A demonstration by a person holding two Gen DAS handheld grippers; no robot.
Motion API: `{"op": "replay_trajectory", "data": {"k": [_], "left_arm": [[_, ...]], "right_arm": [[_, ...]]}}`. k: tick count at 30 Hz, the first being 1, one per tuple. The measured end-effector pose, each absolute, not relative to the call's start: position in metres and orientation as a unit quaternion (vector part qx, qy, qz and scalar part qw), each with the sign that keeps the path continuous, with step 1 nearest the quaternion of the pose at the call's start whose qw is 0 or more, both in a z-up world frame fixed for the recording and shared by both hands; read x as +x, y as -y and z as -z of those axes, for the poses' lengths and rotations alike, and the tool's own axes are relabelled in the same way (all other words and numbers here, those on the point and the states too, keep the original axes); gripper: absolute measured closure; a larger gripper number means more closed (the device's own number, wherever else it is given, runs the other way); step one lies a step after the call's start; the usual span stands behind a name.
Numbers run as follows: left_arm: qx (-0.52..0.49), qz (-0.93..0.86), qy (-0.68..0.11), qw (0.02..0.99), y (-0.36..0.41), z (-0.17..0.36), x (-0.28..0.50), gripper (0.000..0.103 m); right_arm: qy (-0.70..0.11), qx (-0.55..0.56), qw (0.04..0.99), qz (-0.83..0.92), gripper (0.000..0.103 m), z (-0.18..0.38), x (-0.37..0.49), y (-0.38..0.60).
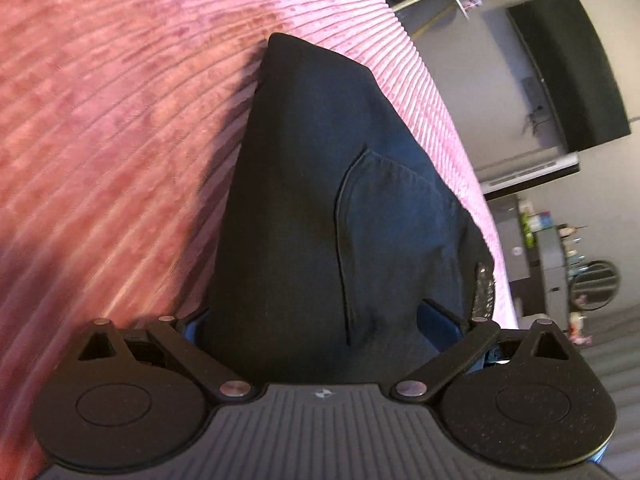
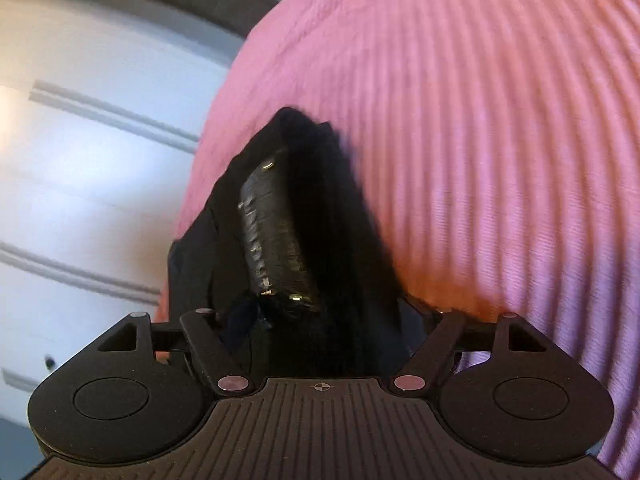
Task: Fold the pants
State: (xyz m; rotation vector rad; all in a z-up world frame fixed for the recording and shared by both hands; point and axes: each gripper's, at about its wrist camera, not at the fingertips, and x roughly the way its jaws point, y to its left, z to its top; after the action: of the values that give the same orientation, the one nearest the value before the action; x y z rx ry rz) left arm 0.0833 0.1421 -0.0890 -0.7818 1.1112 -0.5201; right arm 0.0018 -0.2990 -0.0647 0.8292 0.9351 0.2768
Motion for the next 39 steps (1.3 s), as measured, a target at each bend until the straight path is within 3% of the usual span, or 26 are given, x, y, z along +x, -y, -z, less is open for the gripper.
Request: {"op": "replay_trajectory", "data": {"k": [7, 10, 16, 18, 20, 24, 30, 39], "left_arm": [[-0.424, 0.254, -0.471, 0.73, -0.159, 0.098, 0.084, 0.004], [-0.429, 0.257, -0.463, 0.732, -0.16, 0.1, 0.081, 0.004], [-0.378, 0.234, -0.474, 0.76, -0.137, 0.095, 0.089, 0.004], [-0.375, 0.226, -0.469, 0.767, -0.136, 0.093, 0.085, 0.009], [-0.371, 0.214, -0.462, 0.776, -0.138, 0.09, 0.078, 0.019], [-0.388, 0.206, -0.451, 0.777, -0.147, 0.089, 0.073, 0.029], [-0.395, 0.208, -0.421, 0.79, -0.153, 0.075, 0.068, 0.034], [-0.362, 0.188, -0.358, 0.84, -0.164, 0.029, 0.094, 0.034]], "right_arm": [[-0.428, 0.387, 0.801, -0.162, 0.044, 0.07, 0.007, 0.292], [-0.429, 0.394, 0.795, -0.168, 0.044, 0.073, 0.009, 0.293], [-0.428, 0.384, 0.801, -0.167, 0.034, 0.07, 0.019, 0.279], [-0.421, 0.376, 0.809, -0.164, 0.037, 0.067, 0.015, 0.277], [-0.409, 0.37, 0.818, -0.165, 0.049, 0.06, 0.01, 0.276], [-0.381, 0.339, 0.843, -0.17, 0.061, 0.036, 0.002, 0.262], [-0.359, 0.31, 0.861, -0.184, 0.062, 0.004, 0.005, 0.243], [-0.33, 0.257, 0.889, -0.187, 0.063, -0.035, 0.064, 0.211]]}}
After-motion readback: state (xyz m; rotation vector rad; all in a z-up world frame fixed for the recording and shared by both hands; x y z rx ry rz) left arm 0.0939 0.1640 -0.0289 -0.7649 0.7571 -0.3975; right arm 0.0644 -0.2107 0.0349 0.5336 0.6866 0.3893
